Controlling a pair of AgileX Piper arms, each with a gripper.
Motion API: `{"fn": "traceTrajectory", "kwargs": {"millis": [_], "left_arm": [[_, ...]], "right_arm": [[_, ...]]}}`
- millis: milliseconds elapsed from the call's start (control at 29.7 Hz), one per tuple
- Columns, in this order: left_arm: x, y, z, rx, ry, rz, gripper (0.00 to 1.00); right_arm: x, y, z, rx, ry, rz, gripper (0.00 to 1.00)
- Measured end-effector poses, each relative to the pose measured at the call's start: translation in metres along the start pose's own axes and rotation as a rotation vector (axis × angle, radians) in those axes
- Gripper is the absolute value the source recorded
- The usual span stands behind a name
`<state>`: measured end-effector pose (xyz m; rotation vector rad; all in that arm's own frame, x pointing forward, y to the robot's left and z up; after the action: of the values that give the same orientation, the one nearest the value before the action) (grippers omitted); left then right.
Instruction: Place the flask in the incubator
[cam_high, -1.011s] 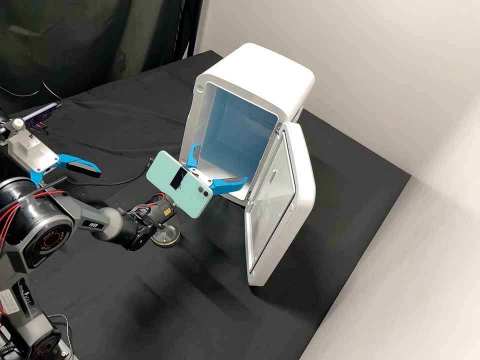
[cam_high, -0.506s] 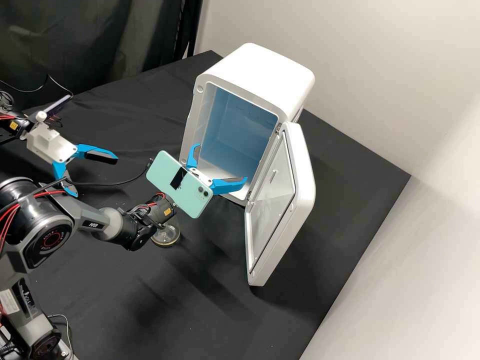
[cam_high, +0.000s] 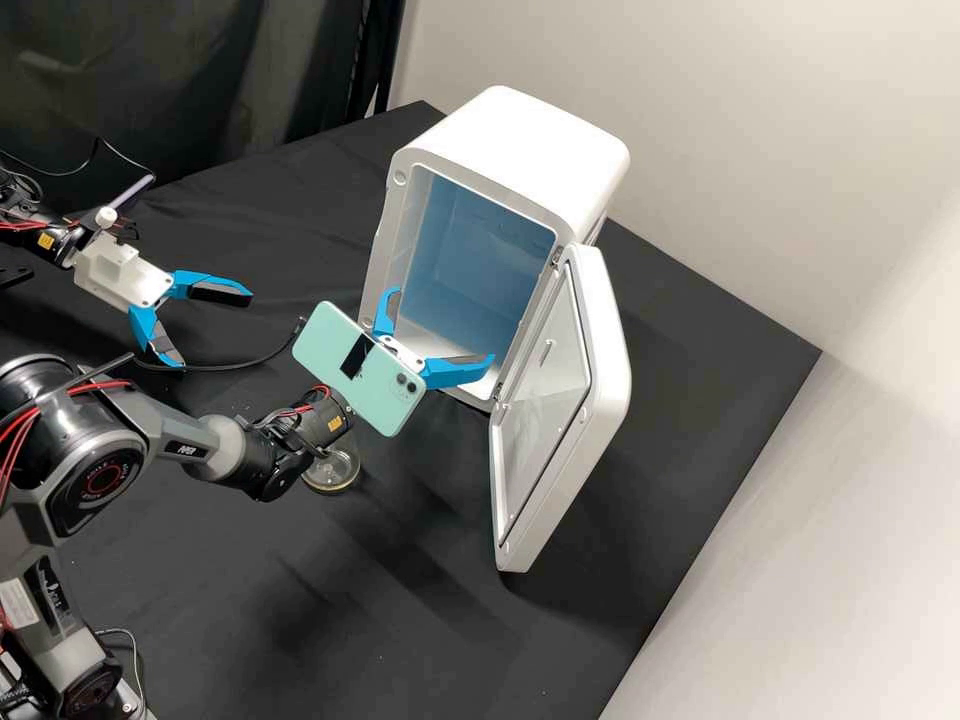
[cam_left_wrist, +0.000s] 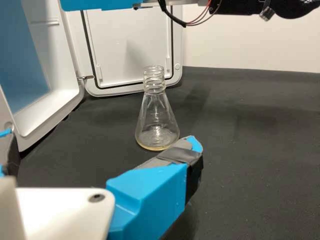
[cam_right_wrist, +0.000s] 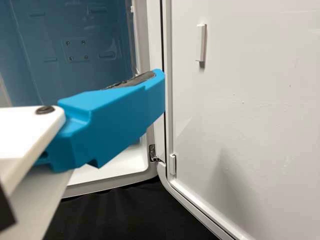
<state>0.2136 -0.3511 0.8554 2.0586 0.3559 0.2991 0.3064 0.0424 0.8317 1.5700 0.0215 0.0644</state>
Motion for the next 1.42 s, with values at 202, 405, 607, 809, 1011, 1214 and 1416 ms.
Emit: {"fn": "traceTrajectory", "kwargs": {"millis": [202, 405, 607, 809, 1011, 1214, 1416], "left_arm": [[0.0, 0.0007, 0.001, 0.005, -0.007, 0.002, 1.0], [0.0, 0.0006, 0.001, 0.005, -0.007, 0.002, 1.0], [-0.001, 0.003, 0.001, 0.007, -0.009, 0.013, 1.0], [-0.002, 0.0026, 0.004, 0.01, -0.019, 0.012, 1.0], [-0.003, 0.003, 0.006, 0.012, -0.026, 0.014, 1.0], [-0.003, 0.0036, 0.009, 0.016, -0.04, 0.017, 1.0], [-0.003, 0.0034, 0.01, 0.016, -0.044, 0.016, 1.0]], "right_arm": [[0.0, 0.0, 0.0, 0.0, 0.002, 0.002, 1.0], [0.0, 0.0, 0.0, 0.0, 0.002, 0.002, 1.0], [-0.009, 0.006, 0.003, 0.039, 0.003, 0.0, 1.0], [-0.027, 0.013, 0.004, 0.08, 0.022, 0.02, 1.0], [-0.044, 0.008, 0.003, 0.077, 0.05, -0.015, 1.0], [-0.06, -0.002, 0.006, 0.061, 0.062, -0.062, 1.0], [-0.075, -0.008, 0.01, 0.025, 0.107, -0.101, 1.0]]}}
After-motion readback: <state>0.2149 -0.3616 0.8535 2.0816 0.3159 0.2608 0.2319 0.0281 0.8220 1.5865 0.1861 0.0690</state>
